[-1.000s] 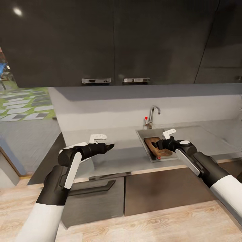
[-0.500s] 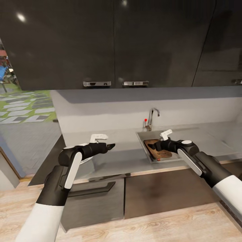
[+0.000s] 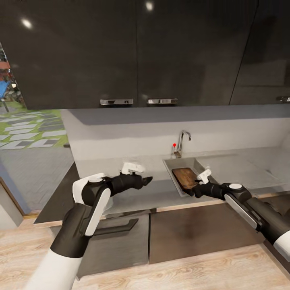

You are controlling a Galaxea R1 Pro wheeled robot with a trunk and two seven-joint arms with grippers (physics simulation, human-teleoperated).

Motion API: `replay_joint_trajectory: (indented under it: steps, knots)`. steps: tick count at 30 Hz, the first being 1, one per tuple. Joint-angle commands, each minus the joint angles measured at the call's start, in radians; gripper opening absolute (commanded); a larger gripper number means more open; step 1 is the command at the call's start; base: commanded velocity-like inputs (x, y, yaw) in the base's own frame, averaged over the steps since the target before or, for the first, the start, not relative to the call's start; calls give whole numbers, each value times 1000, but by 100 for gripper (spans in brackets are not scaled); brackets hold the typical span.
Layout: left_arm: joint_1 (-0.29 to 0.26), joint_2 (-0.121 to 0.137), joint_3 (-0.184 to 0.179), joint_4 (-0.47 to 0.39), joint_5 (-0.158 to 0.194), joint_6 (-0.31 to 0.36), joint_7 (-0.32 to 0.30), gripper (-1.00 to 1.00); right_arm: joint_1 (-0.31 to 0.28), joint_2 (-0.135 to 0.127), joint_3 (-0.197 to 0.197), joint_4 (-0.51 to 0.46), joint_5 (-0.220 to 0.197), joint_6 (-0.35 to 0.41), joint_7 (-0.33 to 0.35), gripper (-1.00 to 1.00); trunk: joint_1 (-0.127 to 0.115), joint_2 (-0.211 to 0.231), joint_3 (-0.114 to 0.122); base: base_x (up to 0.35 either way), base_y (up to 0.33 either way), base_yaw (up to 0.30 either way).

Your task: In the kitchen, take the Vidalia onion out of the sink, dice it on the chopping board with the paring knife, put the diced onion into the bowl on the countertop, then place both the paring knife and the chopping board into the sink.

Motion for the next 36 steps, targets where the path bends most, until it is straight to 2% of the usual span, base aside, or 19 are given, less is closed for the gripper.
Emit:
replay_joint_trajectory:
  steps: [1,3,7,11,13,14,16,17,20,21,22,27,29,30,32,33,34,35,36]
  knots:
    - [14,0,-1,-8,-2,8,-3,100,13,-3,2,-2,-8,4,-1,100,1,-2,-2,0,0,0]
    - [62,0,-5,-23,-2,12,0,100,49,-12,2,-12,-8,-2,1,100,1,-2,-2,0,0,0]
    - [123,1,-8,-34,-3,13,2,100,105,-40,2,-44,-8,-19,3,100,1,-2,-2,0,0,0]
    - [190,14,-8,-38,-3,9,3,100,160,-69,6,-71,-8,-28,4,100,1,-2,-2,0,0,0]
    - [219,37,-8,-39,-3,-1,3,100,190,-85,7,-78,-8,-32,4,100,1,-2,-2,0,0,0]
    - [237,59,-8,-40,-3,-12,2,100,210,-97,7,-80,-8,-34,4,100,1,-2,-2,0,0,0]
    - [255,85,-8,-40,-2,-27,2,100,229,-112,8,-82,-8,-36,4,100,1,-2,-2,0,0,0]
    - [274,110,-8,-41,-2,-44,2,100,246,-128,8,-83,-8,-43,5,100,1,-2,-2,0,0,0]
    - [314,159,-8,-41,-1,-75,2,100,277,-164,8,-84,-8,-75,5,100,1,-2,-2,0,0,0]
    - [353,193,-8,-41,0,-89,1,100,305,-186,8,-85,-9,-101,4,100,1,-2,-2,0,0,0]
    - [426,234,-8,-41,1,-120,0,100,378,-206,8,-84,-9,-132,2,100,1,-2,-2,0,0,0]
    - [517,259,-8,-38,3,-148,-2,100,457,-211,10,-58,-9,-156,-21,100,1,-2,-2,0,0,0]
    - [563,268,-8,-30,4,-167,-3,100,496,-212,15,-31,-9,-186,-49,100,1,-2,-2,0,0,0]
    - [630,276,-8,33,6,-242,-4,100,536,-210,74,74,-12,-262,-102,100,1,-2,-2,0,0,0]
    - [654,278,-8,131,6,-324,-4,100,545,-203,141,180,-15,-303,-116,100,1,-2,-2,0,0,0]
    - [657,278,-8,161,6,-347,-5,100,546,-199,157,209,-16,-315,-118,100,1,-2,-2,0,0,0]
    - [662,278,-8,227,6,-394,-5,100,548,-184,184,269,-21,-343,-121,100,1,-2,-2,0,0,0]
    - [664,278,-8,261,6,-417,-6,100,548,-174,194,299,-24,-358,-122,100,1,-2,-2,0,0,0]
    - [667,278,-8,346,7,-483,-7,100,550,-141,216,396,-35,-401,-124,100,1,-2,-2,0,0,0]
